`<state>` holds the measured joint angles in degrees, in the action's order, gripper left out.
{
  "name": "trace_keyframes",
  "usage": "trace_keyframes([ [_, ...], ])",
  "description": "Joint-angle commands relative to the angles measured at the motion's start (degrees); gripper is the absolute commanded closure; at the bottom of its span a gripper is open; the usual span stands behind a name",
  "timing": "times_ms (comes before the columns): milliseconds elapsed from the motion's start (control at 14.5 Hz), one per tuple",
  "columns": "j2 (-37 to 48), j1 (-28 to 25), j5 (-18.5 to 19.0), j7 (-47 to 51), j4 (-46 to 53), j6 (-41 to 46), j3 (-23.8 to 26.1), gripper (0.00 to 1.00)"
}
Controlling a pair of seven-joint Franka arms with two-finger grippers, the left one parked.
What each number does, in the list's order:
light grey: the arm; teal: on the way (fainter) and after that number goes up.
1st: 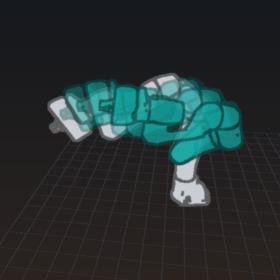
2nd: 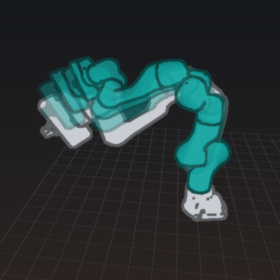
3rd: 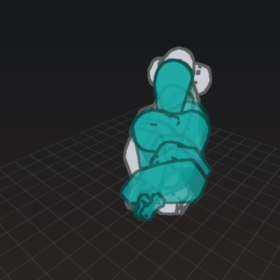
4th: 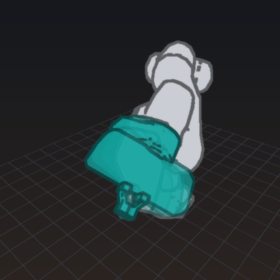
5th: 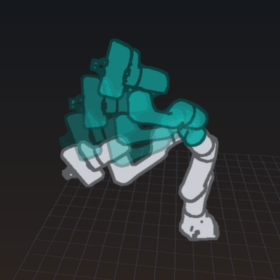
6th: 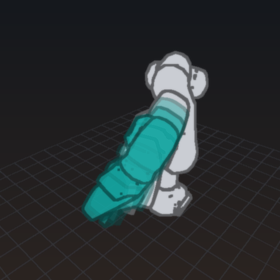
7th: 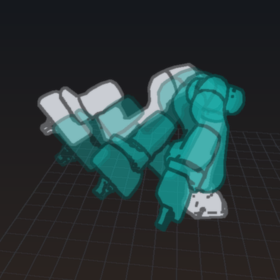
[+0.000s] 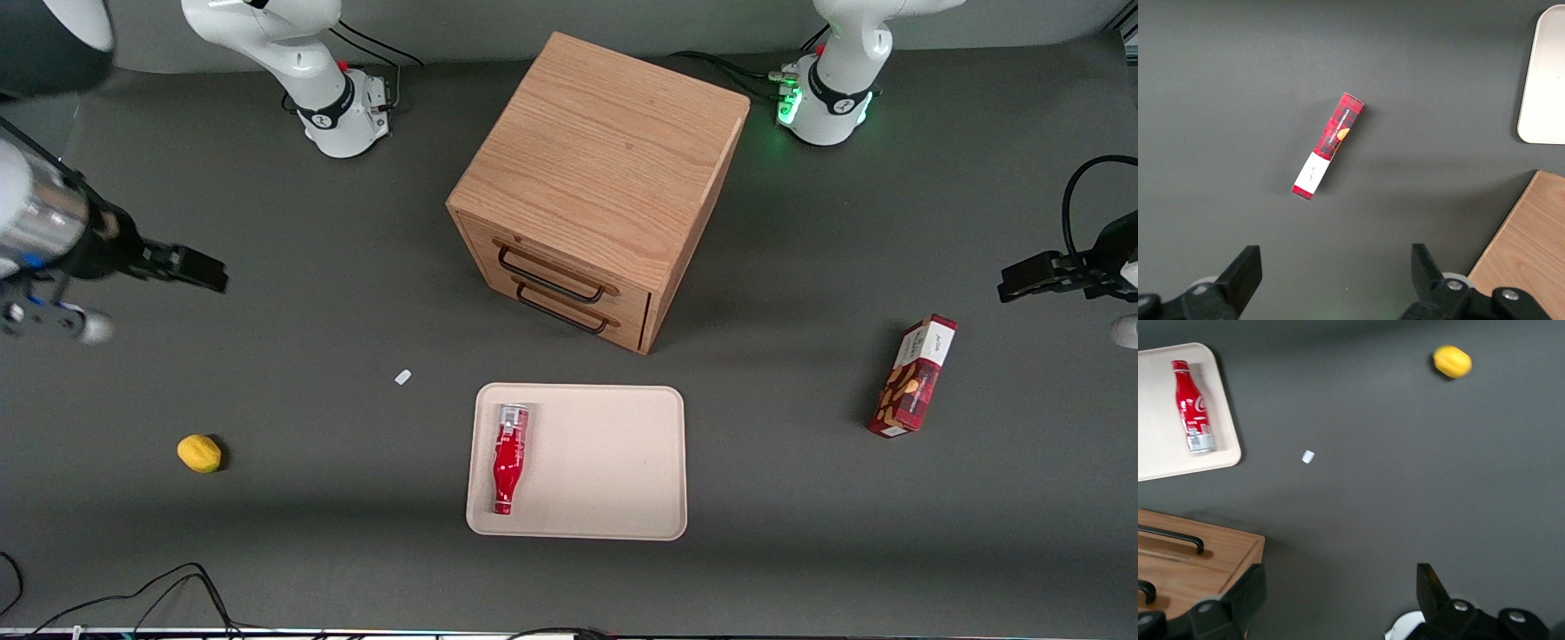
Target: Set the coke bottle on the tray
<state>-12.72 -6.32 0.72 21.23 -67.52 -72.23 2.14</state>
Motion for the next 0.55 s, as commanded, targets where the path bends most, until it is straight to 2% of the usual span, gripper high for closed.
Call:
trace_keyframes([
  [0,14.3,0.0,-3.8,-0.8,-20.3,-5.9,-2.7,0.00],
  [207,22.7,-0.6,-4.8,-0.7,-32.4,-12.3,-3.6,0.00],
  [483,19.9,-1.0,-4.1,0.0,-27.7,-11.1,-3.8,0.00],
])
